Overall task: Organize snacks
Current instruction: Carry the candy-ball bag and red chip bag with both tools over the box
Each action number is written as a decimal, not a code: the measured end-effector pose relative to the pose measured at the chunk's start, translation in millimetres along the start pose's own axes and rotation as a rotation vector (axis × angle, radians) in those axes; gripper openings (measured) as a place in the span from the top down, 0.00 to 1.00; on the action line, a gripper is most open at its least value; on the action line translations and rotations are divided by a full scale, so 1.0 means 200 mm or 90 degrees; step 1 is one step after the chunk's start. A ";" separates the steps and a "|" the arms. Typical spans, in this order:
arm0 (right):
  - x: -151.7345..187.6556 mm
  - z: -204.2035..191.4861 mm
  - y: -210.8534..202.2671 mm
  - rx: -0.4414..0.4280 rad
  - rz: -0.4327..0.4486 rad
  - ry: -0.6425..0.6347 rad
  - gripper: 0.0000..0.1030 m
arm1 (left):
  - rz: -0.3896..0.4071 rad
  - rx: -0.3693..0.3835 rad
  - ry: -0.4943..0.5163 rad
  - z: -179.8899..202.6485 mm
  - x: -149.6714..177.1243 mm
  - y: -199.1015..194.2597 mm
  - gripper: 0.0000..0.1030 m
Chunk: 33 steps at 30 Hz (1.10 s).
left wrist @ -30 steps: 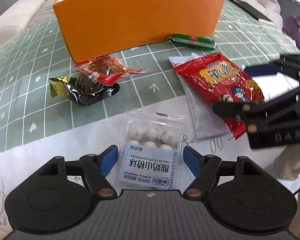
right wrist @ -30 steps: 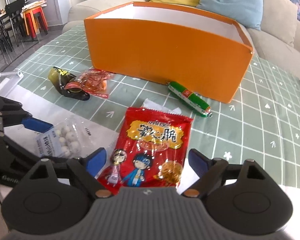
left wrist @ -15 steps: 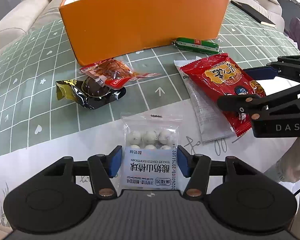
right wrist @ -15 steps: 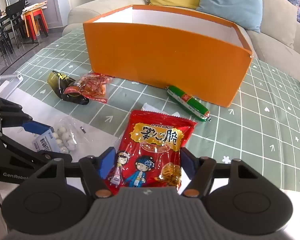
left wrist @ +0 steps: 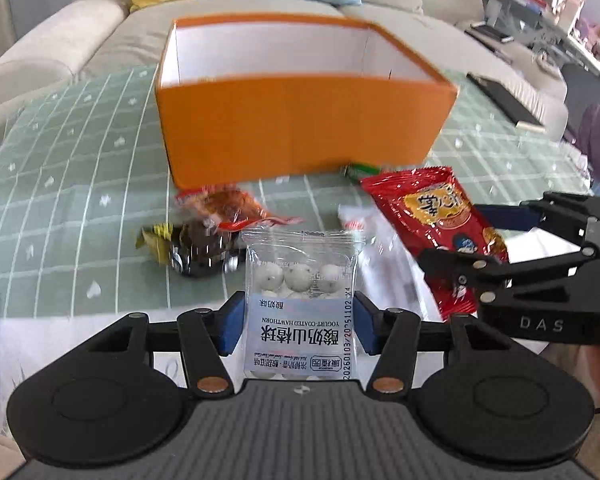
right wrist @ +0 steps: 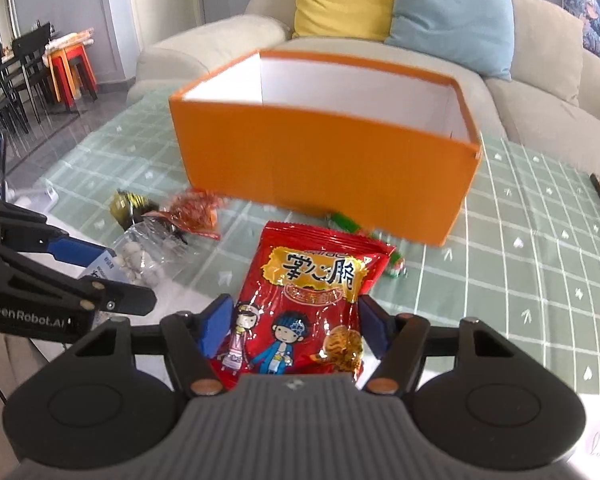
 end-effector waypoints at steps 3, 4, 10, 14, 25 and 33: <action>-0.07 0.01 -0.05 -0.012 0.020 0.007 0.37 | 0.024 -0.013 0.007 -0.01 -0.09 -0.06 0.39; -0.10 0.01 -0.07 -0.016 0.025 0.009 0.37 | 0.032 -0.019 0.011 -0.01 -0.13 -0.09 0.39; -0.28 0.04 -0.15 -0.032 0.052 0.011 0.37 | 0.069 -0.039 0.019 -0.07 -0.35 -0.15 0.39; -0.42 0.06 -0.16 -0.043 0.057 -0.003 0.37 | 0.081 -0.033 0.009 -0.12 -0.49 -0.14 0.39; -0.90 0.15 -0.01 -0.042 0.050 -0.013 0.37 | 0.083 -0.021 -0.033 -0.32 -0.88 0.02 0.39; -1.00 0.24 0.36 -0.024 -0.053 0.006 0.37 | -0.005 -0.011 -0.014 -0.36 -0.92 0.37 0.39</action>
Point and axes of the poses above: each gripper's, at about its wrist camera, not at the fingertips, and y roughly the way its jaws point, z to its right, x to its underside, the point moved 3 cm from there along y, roughly the way its jaws point, and after that the axes turned 13 degrees about y, right-handed, at the moved point
